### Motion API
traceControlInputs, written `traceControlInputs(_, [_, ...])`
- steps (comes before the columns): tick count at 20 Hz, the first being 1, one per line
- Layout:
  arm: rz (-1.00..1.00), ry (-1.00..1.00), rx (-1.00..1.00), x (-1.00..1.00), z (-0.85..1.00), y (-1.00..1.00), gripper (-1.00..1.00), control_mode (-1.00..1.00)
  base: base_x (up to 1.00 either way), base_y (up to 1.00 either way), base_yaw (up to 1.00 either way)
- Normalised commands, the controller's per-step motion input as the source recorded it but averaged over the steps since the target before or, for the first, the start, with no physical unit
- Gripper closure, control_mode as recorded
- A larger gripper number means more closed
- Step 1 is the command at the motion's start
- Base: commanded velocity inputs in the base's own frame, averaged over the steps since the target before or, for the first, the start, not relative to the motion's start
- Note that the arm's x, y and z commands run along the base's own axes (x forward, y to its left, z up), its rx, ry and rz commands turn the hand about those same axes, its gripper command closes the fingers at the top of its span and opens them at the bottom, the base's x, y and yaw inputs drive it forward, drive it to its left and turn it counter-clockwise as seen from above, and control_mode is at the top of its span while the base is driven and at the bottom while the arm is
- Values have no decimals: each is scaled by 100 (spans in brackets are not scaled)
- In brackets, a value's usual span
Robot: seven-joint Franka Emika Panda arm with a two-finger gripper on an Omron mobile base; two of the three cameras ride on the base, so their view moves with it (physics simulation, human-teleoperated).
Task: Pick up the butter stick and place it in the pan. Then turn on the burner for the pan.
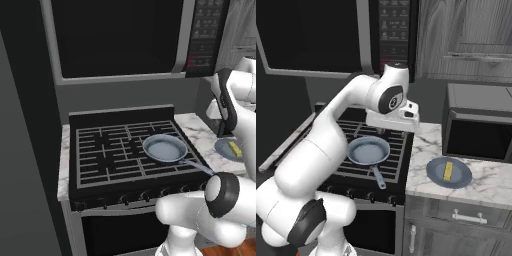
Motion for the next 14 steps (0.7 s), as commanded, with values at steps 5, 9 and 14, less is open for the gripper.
traceControlInputs(5, [-6, 17, 0, 0, -13, -39, -100, -100, 0, 0, 0])
traceControlInputs(9, [-6, 6, 0, 0, -32, -38, -100, -100, 0, 0, 0])
traceControlInputs(14, [-1, 0, -2, 0, -46, -41, -100, -100, 0, 0, 0])
